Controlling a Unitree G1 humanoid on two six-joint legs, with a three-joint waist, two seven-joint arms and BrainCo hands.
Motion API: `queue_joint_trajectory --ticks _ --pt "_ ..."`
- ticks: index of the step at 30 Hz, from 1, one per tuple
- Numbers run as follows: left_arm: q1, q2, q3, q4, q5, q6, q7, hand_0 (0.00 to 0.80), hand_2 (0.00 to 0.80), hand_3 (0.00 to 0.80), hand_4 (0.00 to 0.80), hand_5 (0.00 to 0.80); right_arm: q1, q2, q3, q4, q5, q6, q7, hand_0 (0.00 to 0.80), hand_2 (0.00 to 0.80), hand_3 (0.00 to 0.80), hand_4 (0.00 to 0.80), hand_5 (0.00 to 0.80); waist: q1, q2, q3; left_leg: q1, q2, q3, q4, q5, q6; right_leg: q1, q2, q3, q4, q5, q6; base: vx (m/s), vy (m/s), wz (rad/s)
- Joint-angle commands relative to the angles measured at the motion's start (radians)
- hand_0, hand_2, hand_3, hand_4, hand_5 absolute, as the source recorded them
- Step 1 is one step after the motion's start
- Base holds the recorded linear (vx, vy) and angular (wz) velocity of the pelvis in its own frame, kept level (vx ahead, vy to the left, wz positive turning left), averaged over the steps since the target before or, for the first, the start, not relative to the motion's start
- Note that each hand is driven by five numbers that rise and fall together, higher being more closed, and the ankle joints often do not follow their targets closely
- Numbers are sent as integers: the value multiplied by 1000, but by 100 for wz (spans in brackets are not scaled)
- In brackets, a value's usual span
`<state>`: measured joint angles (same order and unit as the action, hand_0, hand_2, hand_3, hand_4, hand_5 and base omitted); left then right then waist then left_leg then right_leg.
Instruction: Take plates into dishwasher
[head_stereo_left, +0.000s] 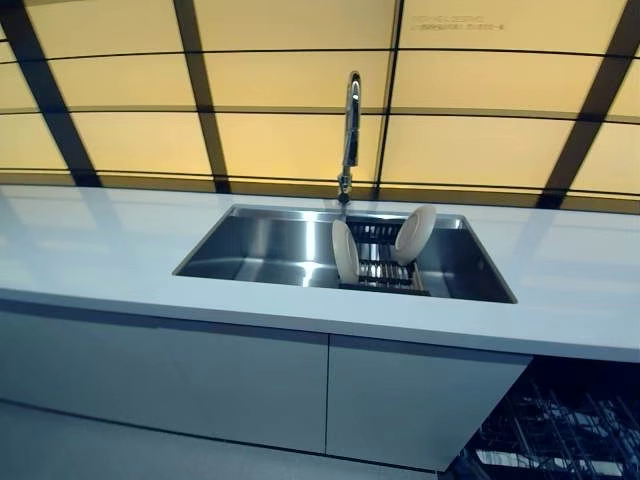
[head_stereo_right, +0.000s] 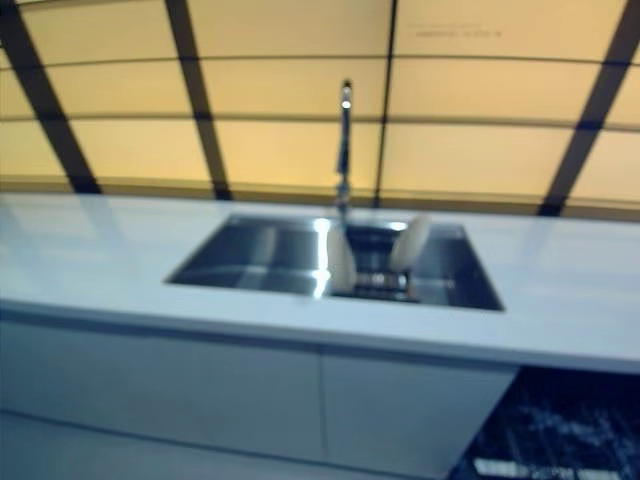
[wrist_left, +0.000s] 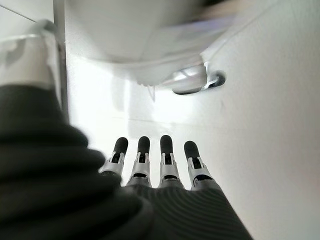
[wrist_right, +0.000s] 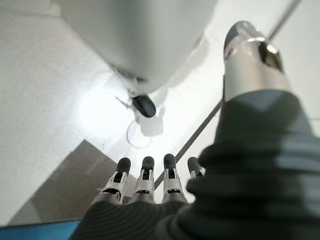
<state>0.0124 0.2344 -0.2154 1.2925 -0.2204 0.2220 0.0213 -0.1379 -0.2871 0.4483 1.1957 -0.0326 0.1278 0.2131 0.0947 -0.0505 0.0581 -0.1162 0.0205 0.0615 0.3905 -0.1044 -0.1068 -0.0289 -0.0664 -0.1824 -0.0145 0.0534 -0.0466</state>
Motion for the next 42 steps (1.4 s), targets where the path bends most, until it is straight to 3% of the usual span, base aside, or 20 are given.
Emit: queue_joint_trajectory --ticks 1,4,7,13,18,23,24,26,28,29,31,33,35,37,42 --pt "-24 0 -6 9 21 -14 -16 0 0 0 0 0 -44 -1 4 -4 -59 -44 29 0 0 0 0 0 14 17 72 -52 -4 47 -267 247 39 143 -29 25 -4 -4 126 238 141 -90" --pt "-47 18 -34 -5 30 1 -33 0 0 0 0 0 -37 -2 2 -21 -33 -44 24 0 0 0 0 0 0 22 50 25 -28 18 -337 200 64 112 -41 23 16 -12 143 114 90 -68" --pt "-79 53 -41 -10 6 1 -38 0 0 0 0 0 -29 12 -9 -22 -48 -85 56 0 0 0 0 0 -6 23 39 132 -14 9 -453 188 68 87 -72 -21 34 1 180 124 -8 -34" --pt "-98 73 -43 -7 23 22 -41 0 0 0 0 0 -31 17 15 -66 -6 -119 86 0 0 0 0 0 6 -4 -5 120 -10 17 -478 184 80 86 -70 -36 -11 11 182 32 -62 15" --pt "-70 76 -26 -19 33 25 -40 0 0 0 0 0 -20 -17 23 -193 13 -62 169 0 0 0 0 0 6 -22 -14 125 -2 22 -478 178 77 97 -67 -33 -28 15 182 32 -40 3" --pt "-34 99 4 -45 41 18 -53 0 0 0 0 0 -25 -167 0 -509 74 30 410 0 0 0 0 0 -6 -40 -9 137 10 36 -478 172 72 110 -61 -33 -36 20 183 27 -48 -1" --pt "-29 108 13 -48 45 16 -60 0 0 0 0 0 -32 -238 -16 -634 124 72 493 0 0 0 0 0 -13 -45 -9 138 13 39 -478 171 70 109 -61 -34 -37 23 184 1 -38 1" --pt "-24 118 23 -48 48 12 -70 0 0 0 0 0 -38 -299 -34 -723 175 88 574 0 0 0 0 0 -20 -48 -10 139 15 43 -478 169 67 108 -60 -36 -38 23 185 0 0 0" --pt "-16 132 39 -47 50 9 -84 0 0 0 0 0 -56 -394 -83 -848 326 124 667 0 0 0 0 0 -30 -52 -13 140 18 48 -478 168 62 107 -59 -38 -38 22 184 0 0 0" --pt "-8 141 47 -41 50 1 -92 0 0 0 0 0 -89 -444 -150 -920 482 155 708 0 0 0 0 0 -37 -52 -18 143 21 50 -478 165 59 109 -57 -39 -38 19 183 0 0 0" --pt "-3 145 51 -34 50 -6 -96 0 0 0 0 0 -109 -462 -191 -947 559 171 718 0 0 0 0 0 -40 -52 -21 146 22 52 -478 162 57 111 -56 -40 -40 16 183 0 0 0" --pt "13 151 67 -12 69 -23 -105 0 0 0 0 0 -166 -477 -313 -977 774 154 662 0 0 0 0 0 -47 -49 -36 152 23 56 -478 153 53 117 -55 -42 -50 13 184 42 25 -5" --pt "16 153 68 -3 74 -27 -108 0 0 0 0 0 -198 -478 -349 -971 840 157 630 0 0 0 0 0 -47 -48 -39 155 23 56 -478 149 53 121 -56 -41 -54 11 185 33 19 -2" --pt "20 154 75 16 86 -37 -114 0 0 0 0 0 -274 -459 -408 -948 984 102 513 0 0 0 0 0 -44 -43 -48 162 24 55 -478 142 52 126 -59 -43 -59 8 187 55 31 -3" --pt "23 150 76 55 90 -68 -130 0 0 0 0 0 -403 -466 -476 -874 1120 68 322 0 0 0 0 0 -32 -32 -60 184 25 55 -478 128 52 139 -66 -41 -64 2 187 64 60 -1"
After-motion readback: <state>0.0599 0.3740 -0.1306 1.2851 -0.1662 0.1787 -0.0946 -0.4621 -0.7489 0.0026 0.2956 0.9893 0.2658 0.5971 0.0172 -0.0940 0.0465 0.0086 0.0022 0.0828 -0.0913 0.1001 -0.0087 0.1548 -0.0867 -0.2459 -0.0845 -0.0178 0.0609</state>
